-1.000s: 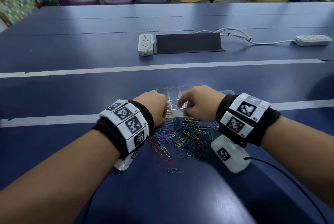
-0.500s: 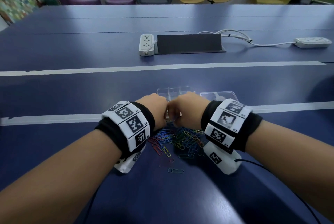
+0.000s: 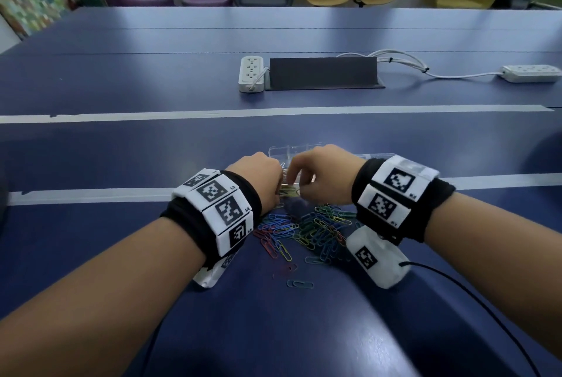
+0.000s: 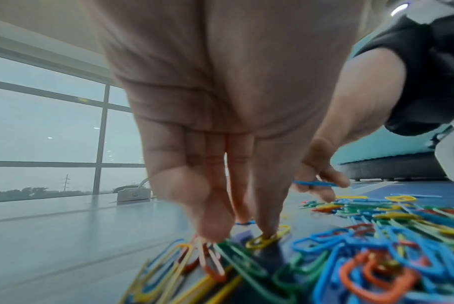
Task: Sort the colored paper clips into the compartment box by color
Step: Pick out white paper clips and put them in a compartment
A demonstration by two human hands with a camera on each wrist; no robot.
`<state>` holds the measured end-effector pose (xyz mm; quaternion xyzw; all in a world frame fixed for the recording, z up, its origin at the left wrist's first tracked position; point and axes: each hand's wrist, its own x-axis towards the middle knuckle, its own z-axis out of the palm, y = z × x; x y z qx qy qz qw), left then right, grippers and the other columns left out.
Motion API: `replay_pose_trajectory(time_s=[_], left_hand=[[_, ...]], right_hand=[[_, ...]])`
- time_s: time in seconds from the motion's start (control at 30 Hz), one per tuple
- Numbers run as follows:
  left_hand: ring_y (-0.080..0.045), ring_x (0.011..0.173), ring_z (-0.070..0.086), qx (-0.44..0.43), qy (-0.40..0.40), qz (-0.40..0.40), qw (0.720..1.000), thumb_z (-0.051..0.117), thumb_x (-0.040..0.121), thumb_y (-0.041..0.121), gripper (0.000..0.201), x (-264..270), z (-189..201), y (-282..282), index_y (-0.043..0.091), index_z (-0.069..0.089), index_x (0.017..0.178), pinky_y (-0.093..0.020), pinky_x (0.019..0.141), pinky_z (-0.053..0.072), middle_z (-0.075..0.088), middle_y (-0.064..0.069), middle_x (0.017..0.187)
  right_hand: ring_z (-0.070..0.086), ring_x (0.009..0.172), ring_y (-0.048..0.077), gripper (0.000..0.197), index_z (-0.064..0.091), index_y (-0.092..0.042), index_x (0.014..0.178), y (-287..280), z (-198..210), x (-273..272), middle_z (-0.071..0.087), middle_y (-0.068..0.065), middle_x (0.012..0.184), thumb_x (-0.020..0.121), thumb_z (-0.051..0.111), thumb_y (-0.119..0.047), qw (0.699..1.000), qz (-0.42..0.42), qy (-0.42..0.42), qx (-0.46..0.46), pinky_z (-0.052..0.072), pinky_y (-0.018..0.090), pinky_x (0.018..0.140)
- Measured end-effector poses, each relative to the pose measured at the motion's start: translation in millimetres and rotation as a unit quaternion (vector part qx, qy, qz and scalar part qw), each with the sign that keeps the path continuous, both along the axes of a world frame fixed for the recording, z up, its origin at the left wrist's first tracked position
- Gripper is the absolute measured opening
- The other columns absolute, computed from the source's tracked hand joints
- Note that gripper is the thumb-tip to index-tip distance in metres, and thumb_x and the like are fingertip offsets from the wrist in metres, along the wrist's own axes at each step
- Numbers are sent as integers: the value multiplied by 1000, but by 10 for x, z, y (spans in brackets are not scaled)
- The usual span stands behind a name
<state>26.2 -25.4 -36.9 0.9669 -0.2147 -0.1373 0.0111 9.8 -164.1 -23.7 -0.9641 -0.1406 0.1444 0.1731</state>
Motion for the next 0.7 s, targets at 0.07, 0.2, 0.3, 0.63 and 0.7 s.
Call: replay_pose_trajectory(time_s=[0.07, 0.2, 0.3, 0.63, 0.7], left_hand=[[-28, 99, 63, -12, -8, 0, 1000, 55, 86, 21, 17, -3, 6, 5, 18, 67, 97, -32, 77, 47, 67, -7, 106], [-28, 101, 63, -21, -4, 4, 1000, 52, 87, 19, 21, 1, 19, 8, 23, 67, 101, -35, 83, 51, 66, -5, 110], [-29, 102, 62, -22, 4, 3, 1000, 55, 86, 19, 25, -2, 33, -8, 29, 67, 105, -38, 88, 53, 64, -5, 111], [-29, 102, 60, 15, 9, -31, 999, 57, 87, 26, 14, 29, 37, 3, 19, 65, 96, -35, 81, 49, 62, -6, 109], [-28, 101, 60, 16, 15, -42, 999, 54, 89, 28, 17, 38, 26, 37, 16, 64, 95, -35, 82, 49, 64, -7, 107]], right_hand=[[59, 54, 10, 24, 67, -22, 88, -68, -13, 20, 62, -2, 64, 82, 49, -6, 991, -67, 82, 87, 48, 15, 55], [53, 55, 21, 28, 63, -11, 69, -121, -28, 31, 52, 8, 64, 88, 45, -4, 937, -172, 198, 230, 48, 30, 61], [50, 54, 16, 19, 61, -13, 71, -105, -14, 23, 58, 4, 69, 88, 51, -16, 960, -140, 166, 175, 43, 24, 52], [55, 72, 12, 14, 76, -19, 90, -21, -57, -84, 55, -13, 61, 77, 71, -23, 995, 52, 46, -75, 49, 25, 71], [54, 69, 12, 13, 75, -17, 87, -37, -70, -80, 51, -15, 58, 78, 69, -24, 994, 56, 45, -79, 44, 23, 67]])
